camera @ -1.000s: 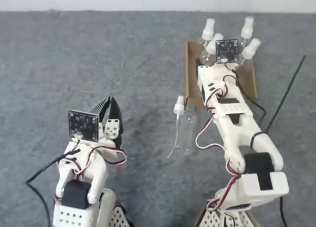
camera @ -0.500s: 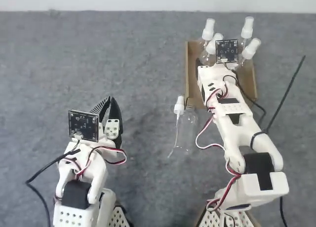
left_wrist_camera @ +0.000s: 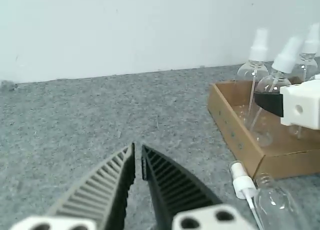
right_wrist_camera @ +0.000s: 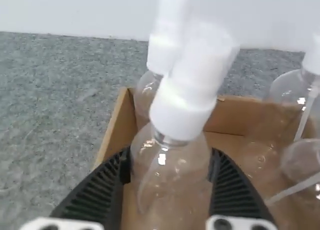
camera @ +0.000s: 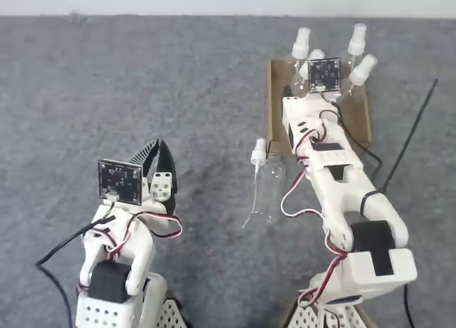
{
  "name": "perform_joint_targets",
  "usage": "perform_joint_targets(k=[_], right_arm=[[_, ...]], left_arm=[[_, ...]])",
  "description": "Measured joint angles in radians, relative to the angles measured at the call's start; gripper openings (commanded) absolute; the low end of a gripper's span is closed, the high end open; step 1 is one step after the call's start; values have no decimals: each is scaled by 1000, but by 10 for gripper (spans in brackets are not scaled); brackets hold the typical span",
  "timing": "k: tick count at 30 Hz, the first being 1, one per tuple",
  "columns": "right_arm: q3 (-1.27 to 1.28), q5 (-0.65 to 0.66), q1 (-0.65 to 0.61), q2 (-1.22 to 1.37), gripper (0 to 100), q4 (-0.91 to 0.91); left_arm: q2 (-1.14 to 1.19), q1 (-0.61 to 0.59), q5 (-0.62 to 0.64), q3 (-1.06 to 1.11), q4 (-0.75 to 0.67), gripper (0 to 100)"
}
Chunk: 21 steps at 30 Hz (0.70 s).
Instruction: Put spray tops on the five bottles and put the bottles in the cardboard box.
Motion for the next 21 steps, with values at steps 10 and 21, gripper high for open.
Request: perform_joint_targets(k=[10, 21], right_arm=[[0, 0, -25, 0, 196, 0], [0, 0, -25, 0, 319, 40]], left_arm=[[0, 0, 0, 0, 0, 10], [0, 0, 0, 0, 0, 10]])
